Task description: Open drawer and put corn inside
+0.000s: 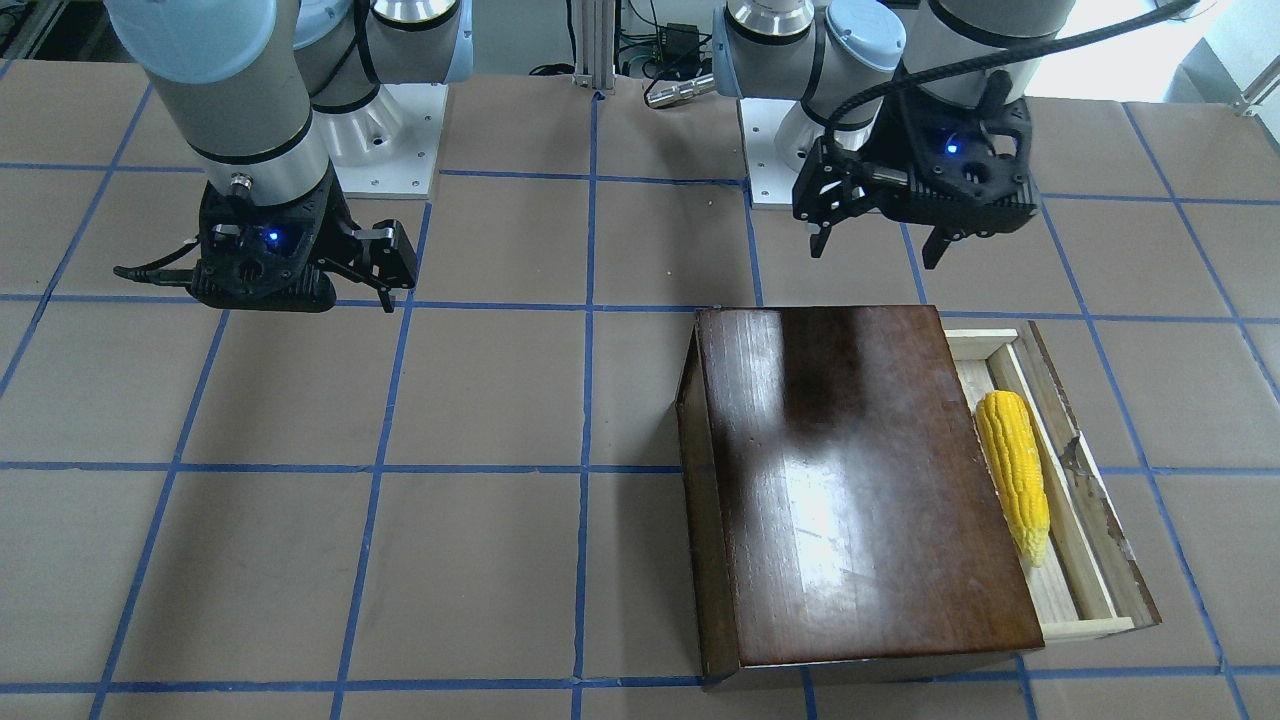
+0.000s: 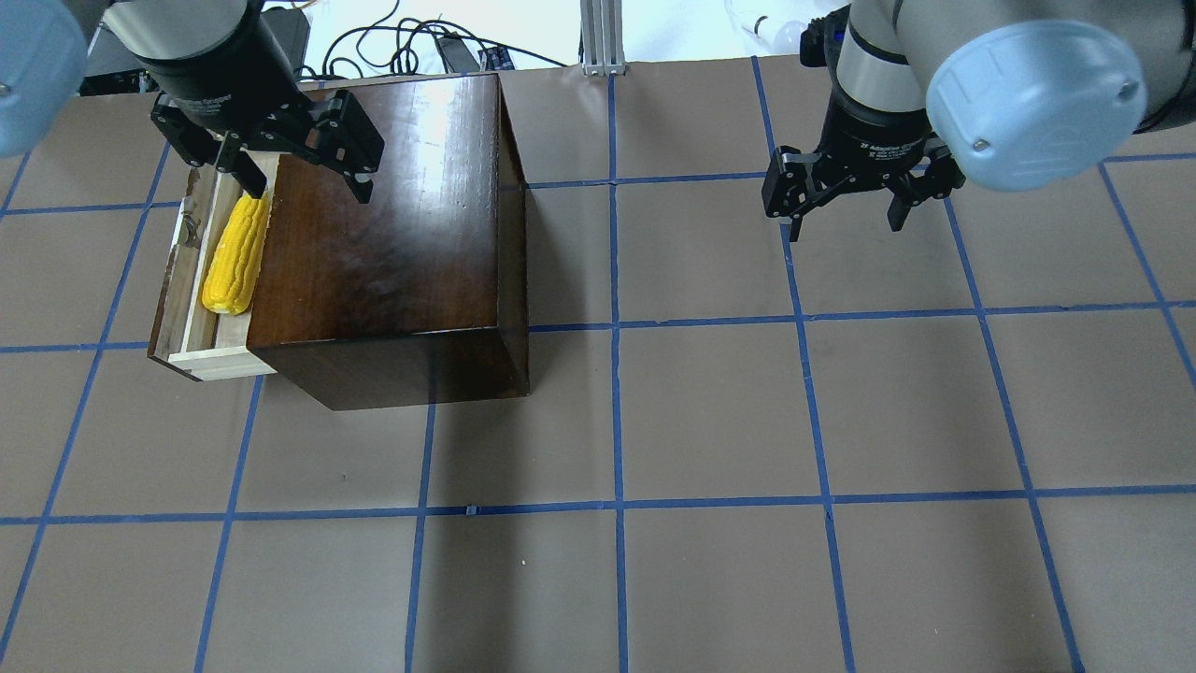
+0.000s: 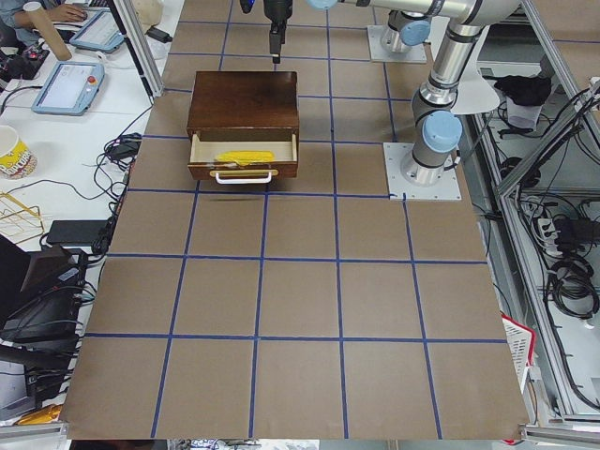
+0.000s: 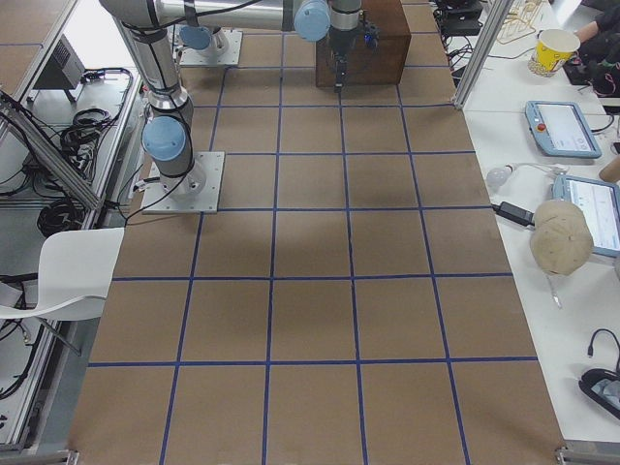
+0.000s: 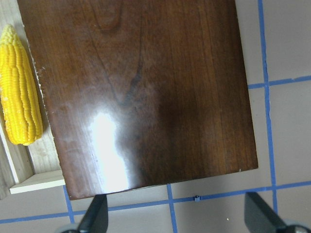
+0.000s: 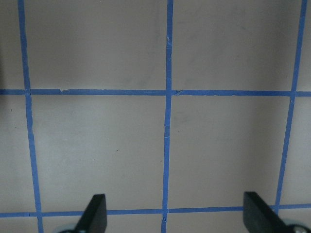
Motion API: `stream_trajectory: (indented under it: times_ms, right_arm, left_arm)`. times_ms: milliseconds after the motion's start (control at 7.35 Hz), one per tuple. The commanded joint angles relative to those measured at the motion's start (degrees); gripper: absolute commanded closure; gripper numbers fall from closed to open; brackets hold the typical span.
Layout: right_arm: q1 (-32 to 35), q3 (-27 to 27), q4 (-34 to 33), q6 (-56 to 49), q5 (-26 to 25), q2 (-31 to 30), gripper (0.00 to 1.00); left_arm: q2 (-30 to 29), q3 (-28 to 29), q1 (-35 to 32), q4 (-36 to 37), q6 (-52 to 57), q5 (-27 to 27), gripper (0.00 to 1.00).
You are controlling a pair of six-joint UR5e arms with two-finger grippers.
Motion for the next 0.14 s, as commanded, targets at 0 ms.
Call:
stream_trajectory:
  times_ms: [0]
  right_arm:
    - [0.0,0.0,0.0,0.0,0.0,0.0,0.0]
  left_arm:
    - [-0.2,0.0,1.3,-0.3,-1.7,0.3,0.0]
